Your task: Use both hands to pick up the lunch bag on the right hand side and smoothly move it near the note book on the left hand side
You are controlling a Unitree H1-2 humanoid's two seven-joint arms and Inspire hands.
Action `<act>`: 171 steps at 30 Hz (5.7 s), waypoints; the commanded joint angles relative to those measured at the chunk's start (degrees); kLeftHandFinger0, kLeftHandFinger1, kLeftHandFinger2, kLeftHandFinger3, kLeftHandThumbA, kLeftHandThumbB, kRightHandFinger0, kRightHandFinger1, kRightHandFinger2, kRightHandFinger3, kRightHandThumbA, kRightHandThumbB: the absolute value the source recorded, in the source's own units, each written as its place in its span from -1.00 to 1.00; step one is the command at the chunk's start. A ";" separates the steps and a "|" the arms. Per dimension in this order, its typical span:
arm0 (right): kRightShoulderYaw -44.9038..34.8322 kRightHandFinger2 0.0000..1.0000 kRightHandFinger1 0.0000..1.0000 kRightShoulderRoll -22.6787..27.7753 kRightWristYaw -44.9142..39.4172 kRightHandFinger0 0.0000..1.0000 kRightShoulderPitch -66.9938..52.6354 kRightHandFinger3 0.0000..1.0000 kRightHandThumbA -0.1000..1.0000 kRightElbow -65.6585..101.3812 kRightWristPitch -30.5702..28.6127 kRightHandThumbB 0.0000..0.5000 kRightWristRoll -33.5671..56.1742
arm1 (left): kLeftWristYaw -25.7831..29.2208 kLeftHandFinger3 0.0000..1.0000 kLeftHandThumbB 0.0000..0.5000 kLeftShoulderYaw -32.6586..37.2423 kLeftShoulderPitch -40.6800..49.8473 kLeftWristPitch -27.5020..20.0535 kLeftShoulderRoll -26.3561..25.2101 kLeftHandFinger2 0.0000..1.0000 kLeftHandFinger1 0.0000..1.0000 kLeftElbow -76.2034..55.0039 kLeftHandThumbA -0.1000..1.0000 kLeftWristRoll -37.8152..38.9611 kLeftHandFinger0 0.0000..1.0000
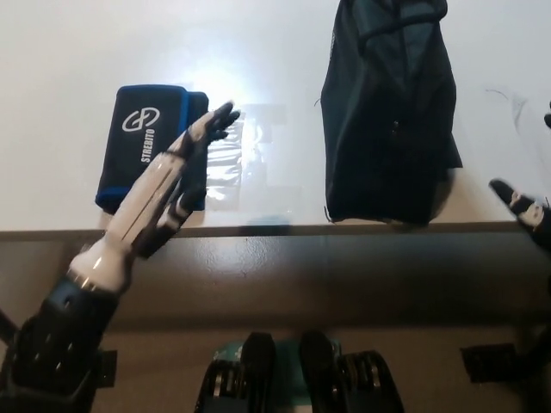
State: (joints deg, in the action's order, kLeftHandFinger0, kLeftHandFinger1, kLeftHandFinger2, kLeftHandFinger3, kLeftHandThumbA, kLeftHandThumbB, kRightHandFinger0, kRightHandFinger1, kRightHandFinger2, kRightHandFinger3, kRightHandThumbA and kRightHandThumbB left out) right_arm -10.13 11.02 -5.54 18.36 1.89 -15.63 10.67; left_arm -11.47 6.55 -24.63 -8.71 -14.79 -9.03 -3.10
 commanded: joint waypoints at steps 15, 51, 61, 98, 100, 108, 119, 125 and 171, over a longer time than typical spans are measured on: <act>-4.66 1.00 1.00 -0.50 -3.08 1.00 18.53 1.00 1.00 -20.24 8.49 -0.12 15.84 | 0.35 1.00 -0.08 -0.73 -16.57 6.33 7.08 1.00 1.00 16.82 1.00 1.31 1.00; -12.03 1.00 1.00 -7.67 -13.98 1.00 35.38 1.00 1.00 -54.28 8.41 0.31 25.38 | 3.09 1.00 0.43 -2.15 -34.13 -1.58 13.14 1.00 1.00 60.35 1.00 -0.13 1.00; -11.33 1.00 1.00 -12.30 -15.62 1.00 36.72 1.00 1.00 -56.80 8.06 0.28 25.28 | 3.05 1.00 0.53 -1.99 -32.63 -0.52 12.36 1.00 1.00 58.03 1.00 -0.60 1.00; -7.64 1.00 1.00 -21.23 -16.44 1.00 44.80 1.00 1.00 -69.47 1.67 0.39 20.02 | 2.86 1.00 0.15 -11.61 -22.13 -0.54 0.25 1.00 1.00 42.00 1.00 4.09 1.00; -7.40 1.00 1.00 -21.15 -16.61 1.00 44.65 1.00 1.00 -69.42 1.44 0.39 19.69 | 2.80 1.00 0.12 -11.41 -21.97 -0.56 0.02 1.00 1.00 42.24 1.00 3.95 1.00; 5.81 1.00 1.00 -16.21 -1.66 1.00 40.74 1.00 1.00 -63.92 -10.62 0.18 -1.94 | 3.24 1.00 0.22 -9.66 -20.46 0.55 -0.85 1.00 1.00 39.51 1.00 1.17 1.00; 5.59 1.00 1.00 -5.58 1.20 1.00 28.12 1.00 1.00 -37.56 -5.53 0.45 -8.57 | 1.71 1.00 0.58 -9.31 -13.18 1.59 -5.08 1.00 1.00 29.08 1.00 -1.22 1.00; 4.47 1.00 1.00 -2.49 -1.35 1.00 21.00 1.00 1.00 -25.26 -1.90 0.42 -7.92 | -0.14 1.00 0.55 -10.19 -7.93 3.78 -6.01 1.00 1.00 21.69 1.00 0.96 1.00; 8.20 1.00 1.00 -0.22 -6.20 1.00 -18.51 1.00 1.00 -7.65 -9.83 -0.03 -4.61 | 1.31 1.00 -0.44 -16.25 29.10 -9.51 -2.74 1.00 1.00 13.51 1.00 5.67 1.00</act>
State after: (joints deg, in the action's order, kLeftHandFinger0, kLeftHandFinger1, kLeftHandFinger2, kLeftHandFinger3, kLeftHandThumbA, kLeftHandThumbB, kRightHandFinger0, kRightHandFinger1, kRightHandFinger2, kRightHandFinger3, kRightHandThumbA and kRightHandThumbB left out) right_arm -2.34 10.96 -11.16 0.84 -6.09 -21.50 5.17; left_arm -10.21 -9.73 3.05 -14.35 -15.84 4.15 3.28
